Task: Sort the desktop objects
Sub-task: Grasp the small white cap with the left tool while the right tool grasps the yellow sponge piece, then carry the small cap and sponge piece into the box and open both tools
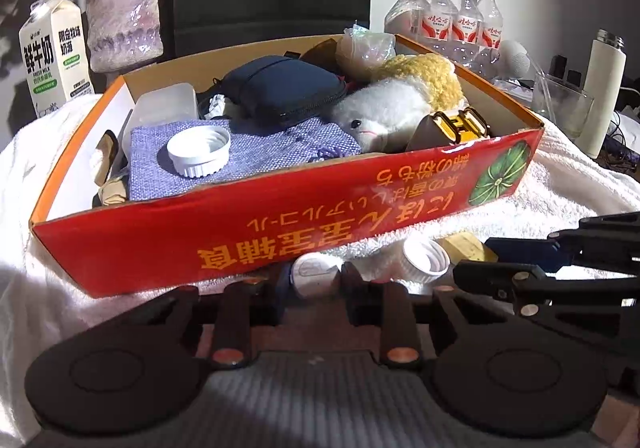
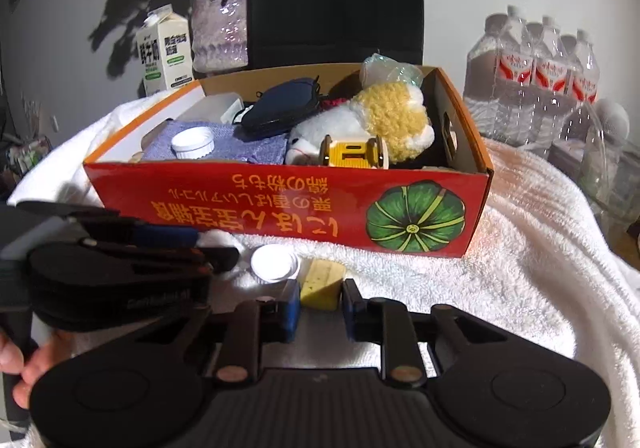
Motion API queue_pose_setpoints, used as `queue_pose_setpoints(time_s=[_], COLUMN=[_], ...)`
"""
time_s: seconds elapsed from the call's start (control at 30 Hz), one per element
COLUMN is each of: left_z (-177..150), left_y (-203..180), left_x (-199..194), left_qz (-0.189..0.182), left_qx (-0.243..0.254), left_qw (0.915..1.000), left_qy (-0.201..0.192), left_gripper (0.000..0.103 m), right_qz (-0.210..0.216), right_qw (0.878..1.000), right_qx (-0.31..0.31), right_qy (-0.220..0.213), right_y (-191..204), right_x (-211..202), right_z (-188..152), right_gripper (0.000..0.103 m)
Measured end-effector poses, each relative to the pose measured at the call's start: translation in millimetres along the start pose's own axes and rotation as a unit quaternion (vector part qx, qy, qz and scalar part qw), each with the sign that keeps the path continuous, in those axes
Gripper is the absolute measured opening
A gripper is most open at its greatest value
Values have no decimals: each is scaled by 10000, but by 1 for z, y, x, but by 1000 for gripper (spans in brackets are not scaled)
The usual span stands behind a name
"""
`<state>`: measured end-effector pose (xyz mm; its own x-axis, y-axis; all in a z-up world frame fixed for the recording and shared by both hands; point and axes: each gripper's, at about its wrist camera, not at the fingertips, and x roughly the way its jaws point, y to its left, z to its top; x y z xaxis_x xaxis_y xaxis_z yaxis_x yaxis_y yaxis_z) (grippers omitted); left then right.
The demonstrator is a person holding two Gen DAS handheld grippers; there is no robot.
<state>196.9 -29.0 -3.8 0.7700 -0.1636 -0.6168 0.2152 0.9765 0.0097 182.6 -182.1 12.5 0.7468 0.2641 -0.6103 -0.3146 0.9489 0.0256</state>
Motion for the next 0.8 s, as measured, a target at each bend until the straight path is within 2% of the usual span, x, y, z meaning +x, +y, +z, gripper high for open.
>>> queue_pose_setpoints(time_s=[0.17,0.33,0.5,0.67,0.8], left_z=[-3,-6,-15,-29,-53], left_y=[-3,-4,-8,-13,-27], left_x=[-12,-49,-104,-166,-216], left_qz=[5,22,-16,-108,27], left_qx=[37,-72,-58,-176,-120], left_qw=[10000,9993,9972,9936,9884], left_qy=[-57,-356,-748,-1113,-1511], left_gripper=[28,28,28,28,28], right_qz=[21,17,22,178,223], right_qw=[9999,9992,9974,9934,9878], right_qx=[134,172,-83,38,172], right_qy=[-95,-348,-715,-1131,-1529], right_y=[-4,-4,9,19,29], right_x=[-10,-37,-90,-153,-198], right_z=[0,6,0,-16,-38], right_gripper=[20,20,20,20,20])
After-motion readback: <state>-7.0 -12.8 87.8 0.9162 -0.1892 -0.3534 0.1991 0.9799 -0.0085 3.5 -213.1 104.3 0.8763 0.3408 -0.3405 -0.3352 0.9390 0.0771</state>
